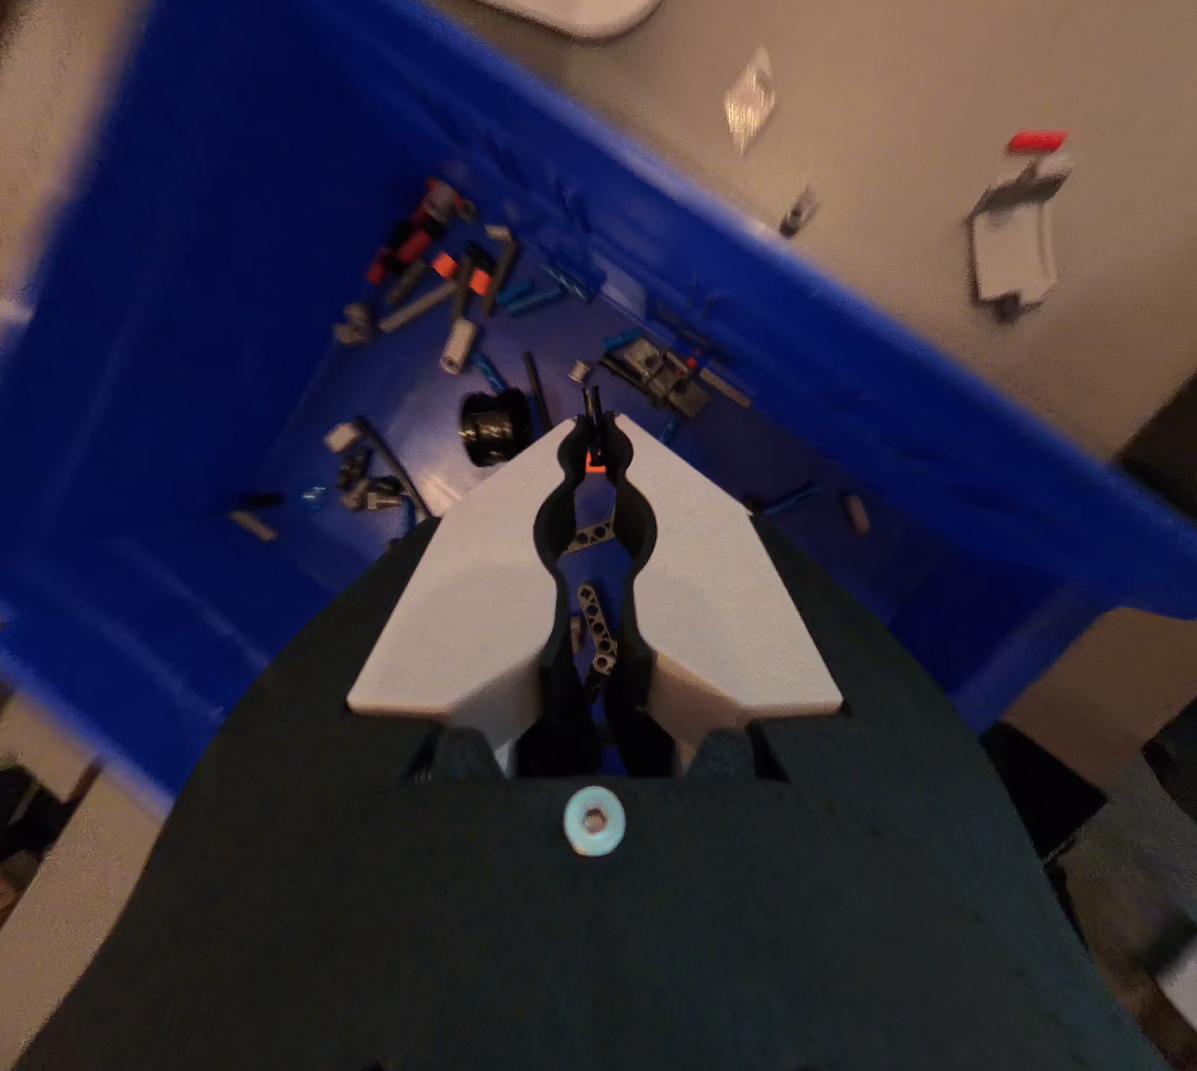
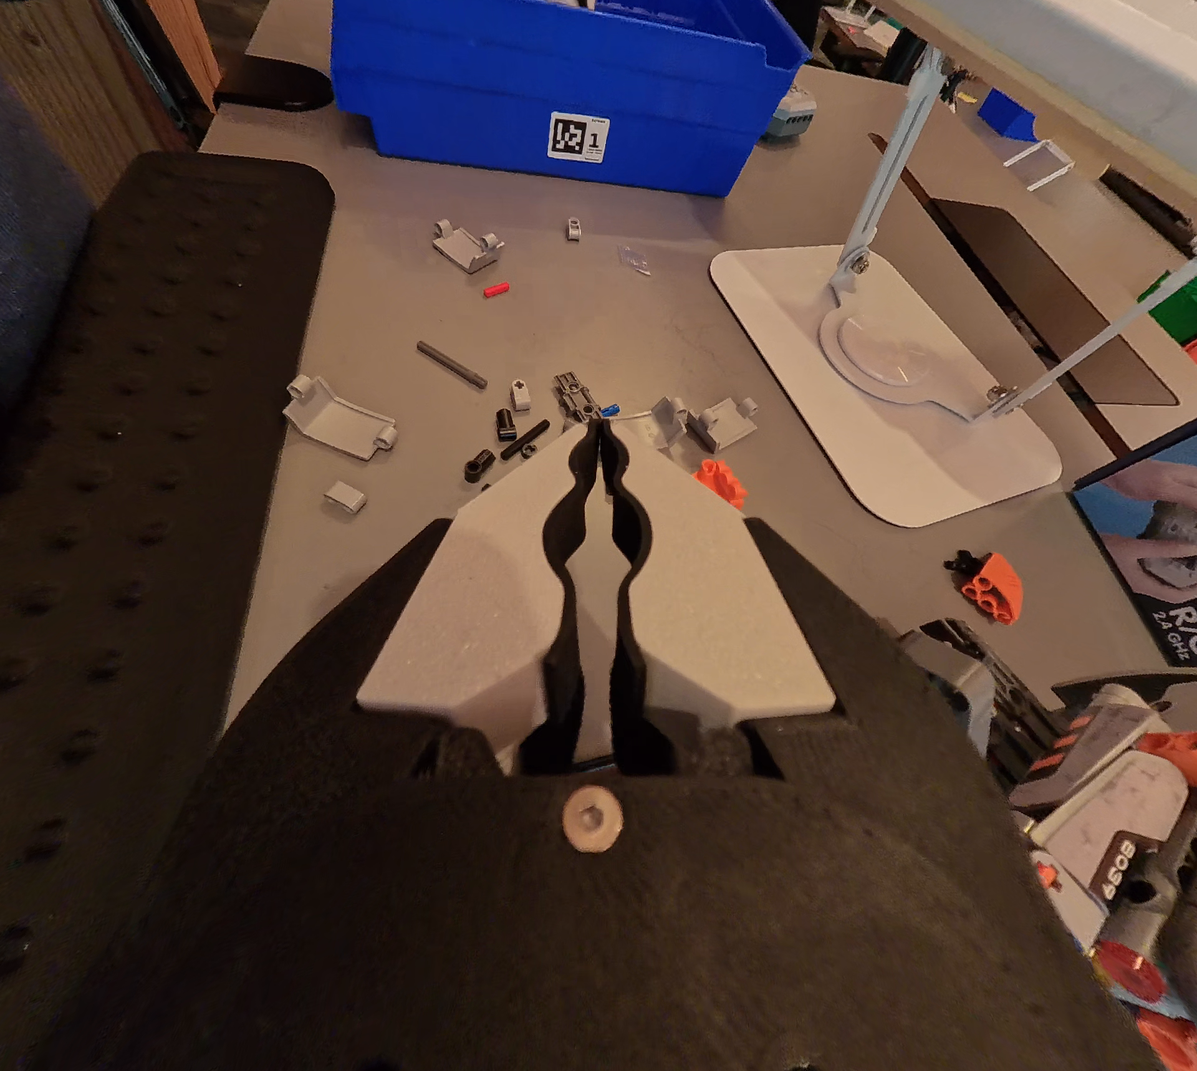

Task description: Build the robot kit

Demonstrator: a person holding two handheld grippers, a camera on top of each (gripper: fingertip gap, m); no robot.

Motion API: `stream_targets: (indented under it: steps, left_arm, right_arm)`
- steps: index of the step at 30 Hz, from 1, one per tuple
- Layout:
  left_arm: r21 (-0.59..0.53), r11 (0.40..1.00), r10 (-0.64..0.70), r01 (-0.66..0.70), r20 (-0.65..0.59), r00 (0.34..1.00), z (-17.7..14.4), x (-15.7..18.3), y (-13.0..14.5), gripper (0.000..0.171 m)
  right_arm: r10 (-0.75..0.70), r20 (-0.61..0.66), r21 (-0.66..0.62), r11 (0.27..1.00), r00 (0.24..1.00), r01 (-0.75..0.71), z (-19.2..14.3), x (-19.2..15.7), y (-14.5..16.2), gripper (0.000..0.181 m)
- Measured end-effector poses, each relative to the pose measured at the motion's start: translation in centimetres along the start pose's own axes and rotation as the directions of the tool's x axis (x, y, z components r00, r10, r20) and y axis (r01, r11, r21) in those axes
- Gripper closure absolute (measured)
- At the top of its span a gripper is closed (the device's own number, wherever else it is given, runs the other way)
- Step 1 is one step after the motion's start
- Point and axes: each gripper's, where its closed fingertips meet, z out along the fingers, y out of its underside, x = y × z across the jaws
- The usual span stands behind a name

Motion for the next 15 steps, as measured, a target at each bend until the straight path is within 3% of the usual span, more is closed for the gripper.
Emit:
stream_targets:
  steps: [4, 6, 8, 9, 10, 12, 15]
  left_arm:
    - [0.225, 0.973, 0.044, -0.058, 0.070, 0.997, -6.4, 2.6, -7.7, 0.169]
    - [0.288, 0.952, 0.108, -0.103, -0.004, 0.994, -6.6, 6.7, -11.9, 0.170]
    - [0.308, 0.942, 0.160, -0.132, -0.067, 0.985, -4.1, 11.1, -15.4, 0.170]
    - [0.267, 0.949, 0.190, -0.165, -0.069, 0.979, -2.0, 12.7, -16.1, 0.169]
    - [0.219, 0.954, 0.225, -0.207, -0.058, 0.973, 0.2, 13.8, -16.2, 0.169]
    - [0.170, 0.972, 0.192, -0.164, -0.162, 0.968, 3.9, 16.5, -16.5, 0.170]
    - [0.078, 0.984, 0.175, -0.162, -0.195, 0.965, 8.1, 17.7, -15.4, 0.170]
  right_arm:
    - [-0.015, 0.002, 0.014, 1.000, 1.000, 0.015, -0.3, -0.4, -0.5, 0.181]
    - [-0.016, 0.001, 0.021, 1.000, 1.000, 0.016, -0.5, -0.5, -0.6, 0.181]
    - [-0.016, -0.003, 0.021, 1.000, 1.000, 0.016, -0.6, -0.5, -0.5, 0.181]
    - [-0.018, -0.007, 0.018, 1.000, 1.000, 0.018, -0.7, -0.5, -0.5, 0.181]
    - [-0.017, -0.010, 0.016, 1.000, 1.000, 0.017, -0.8, -0.5, -0.4, 0.181]
    - [-0.016, -0.015, 0.013, 1.000, 1.000, 0.016, -1.0, -0.5, -0.3, 0.181]
    - [-0.020, -0.014, 0.010, 1.000, 1.000, 0.020, -1.2, -0.6, -0.1, 0.181]
